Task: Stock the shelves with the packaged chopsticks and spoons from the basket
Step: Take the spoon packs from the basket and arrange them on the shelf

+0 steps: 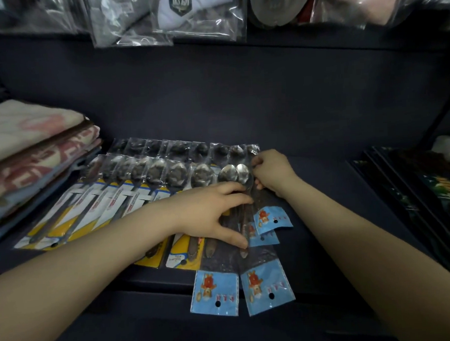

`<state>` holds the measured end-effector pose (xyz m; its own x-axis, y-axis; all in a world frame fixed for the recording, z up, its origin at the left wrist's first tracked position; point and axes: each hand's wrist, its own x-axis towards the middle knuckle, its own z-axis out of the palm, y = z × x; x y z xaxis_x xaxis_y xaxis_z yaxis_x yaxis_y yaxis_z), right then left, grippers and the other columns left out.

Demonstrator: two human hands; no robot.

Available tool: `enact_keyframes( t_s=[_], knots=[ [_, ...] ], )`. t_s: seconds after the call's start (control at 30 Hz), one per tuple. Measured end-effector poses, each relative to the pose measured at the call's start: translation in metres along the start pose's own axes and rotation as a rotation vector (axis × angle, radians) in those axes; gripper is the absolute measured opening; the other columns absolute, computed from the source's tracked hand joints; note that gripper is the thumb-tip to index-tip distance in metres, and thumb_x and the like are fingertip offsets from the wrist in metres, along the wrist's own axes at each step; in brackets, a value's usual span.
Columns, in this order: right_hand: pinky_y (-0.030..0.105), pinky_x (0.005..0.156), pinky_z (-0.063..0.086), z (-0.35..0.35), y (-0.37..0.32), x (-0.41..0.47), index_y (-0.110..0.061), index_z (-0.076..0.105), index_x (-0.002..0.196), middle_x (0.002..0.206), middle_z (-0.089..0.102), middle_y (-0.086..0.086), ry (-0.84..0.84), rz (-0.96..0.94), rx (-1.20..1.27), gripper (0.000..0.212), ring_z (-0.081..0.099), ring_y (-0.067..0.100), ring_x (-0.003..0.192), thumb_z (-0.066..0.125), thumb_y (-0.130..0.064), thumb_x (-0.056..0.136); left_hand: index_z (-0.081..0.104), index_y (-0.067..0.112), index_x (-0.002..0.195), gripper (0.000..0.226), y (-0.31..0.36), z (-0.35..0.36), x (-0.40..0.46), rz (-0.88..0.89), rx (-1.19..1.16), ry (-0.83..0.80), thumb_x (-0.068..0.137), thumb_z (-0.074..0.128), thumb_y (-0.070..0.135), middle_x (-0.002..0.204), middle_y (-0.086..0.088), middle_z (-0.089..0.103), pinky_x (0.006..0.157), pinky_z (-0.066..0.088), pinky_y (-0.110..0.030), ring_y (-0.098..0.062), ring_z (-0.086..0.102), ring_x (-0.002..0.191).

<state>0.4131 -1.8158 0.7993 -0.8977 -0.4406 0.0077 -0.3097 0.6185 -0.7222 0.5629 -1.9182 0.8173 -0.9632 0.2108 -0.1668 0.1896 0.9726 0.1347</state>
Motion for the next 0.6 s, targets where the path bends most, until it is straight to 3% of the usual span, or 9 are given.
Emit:
enact_keyframes(
  t_s=[0.07, 0.17, 0.27, 0.33, 0.4, 0.5, 0.6],
  knots=[
    [0.039, 0.063, 0.058, -0.005, 0.001, -0.004, 0.003, 0.064, 0.097, 0.067, 0.062, 0.012, 0.014, -0.015, 0.031, 0.020, 0.059, 0.022, 0.053, 0.047, 0.002, 0.085, 0.020, 0.036, 0.142, 0.083, 0.000, -0.001, 0.001, 0.002, 0.010, 0.000, 0.072, 0.054, 0.067, 0.153, 0.011, 0.009, 0.109, 0.032, -0.034, -0.013, 0.020, 0.137],
    [0.022, 0.052, 0.042, -0.018, -0.002, -0.020, -0.012, 0.059, 0.086, 0.072, 0.058, 0.002, 0.032, -0.127, -0.065, 0.007, 0.055, 0.020, 0.063, 0.052, -0.011, 0.089, 0.022, 0.040, 0.140, 0.078, 0.001, -0.002, 0.001, 0.019, 0.026, -0.009, 0.073, 0.051, 0.068, 0.153, 0.008, 0.012, 0.108, 0.033, -0.038, -0.015, 0.019, 0.138],
    [0.022, 0.044, 0.041, -0.027, -0.003, -0.047, -0.014, 0.056, 0.081, 0.068, 0.056, 0.000, -0.116, -0.112, -0.144, 0.009, 0.053, 0.014, 0.057, 0.057, -0.019, 0.088, 0.019, 0.042, 0.140, 0.077, 0.001, -0.004, 0.000, 0.034, 0.050, -0.017, 0.074, 0.049, 0.068, 0.153, 0.006, 0.012, 0.109, 0.032, -0.040, -0.015, 0.016, 0.139],
    [0.025, 0.054, 0.049, -0.027, -0.004, -0.063, -0.013, 0.062, 0.092, 0.080, 0.060, 0.001, -0.199, -0.106, -0.198, 0.008, 0.057, 0.014, 0.067, 0.058, -0.018, 0.088, 0.017, 0.039, 0.142, 0.079, 0.000, -0.004, -0.001, 0.047, 0.049, 0.007, 0.075, 0.050, 0.067, 0.153, 0.006, 0.015, 0.110, 0.030, -0.038, -0.012, 0.016, 0.139],
    [0.025, 0.072, 0.046, -0.024, -0.002, -0.071, -0.012, 0.064, 0.105, 0.101, 0.062, 0.004, -0.176, -0.170, -0.342, 0.020, 0.058, 0.016, 0.088, 0.054, -0.013, 0.089, 0.016, 0.033, 0.143, 0.083, 0.000, -0.004, -0.004, 0.039, 0.041, 0.051, 0.076, 0.051, 0.065, 0.153, 0.006, 0.017, 0.113, 0.025, -0.032, -0.010, 0.016, 0.139],
    [0.027, 0.085, 0.045, -0.020, -0.004, -0.076, -0.011, 0.061, 0.116, 0.118, 0.060, 0.010, -0.112, -0.199, -0.433, 0.030, 0.057, 0.023, 0.107, 0.045, -0.007, 0.090, 0.017, 0.025, 0.144, 0.081, -0.003, -0.005, -0.014, 0.010, 0.061, 0.097, 0.079, 0.047, 0.063, 0.156, 0.007, 0.008, 0.112, 0.013, -0.024, -0.007, 0.006, 0.141],
    [0.032, 0.098, 0.043, -0.023, -0.007, -0.088, -0.013, 0.054, 0.125, 0.128, 0.052, 0.010, -0.061, -0.332, -0.408, 0.034, 0.051, 0.025, 0.118, 0.049, -0.023, 0.093, 0.019, 0.026, 0.144, 0.081, -0.010, -0.001, -0.039, -0.007, -0.007, 0.124, 0.077, 0.035, 0.068, 0.156, 0.011, 0.001, 0.112, 0.007, -0.020, -0.001, -0.001, 0.140]
  ],
)
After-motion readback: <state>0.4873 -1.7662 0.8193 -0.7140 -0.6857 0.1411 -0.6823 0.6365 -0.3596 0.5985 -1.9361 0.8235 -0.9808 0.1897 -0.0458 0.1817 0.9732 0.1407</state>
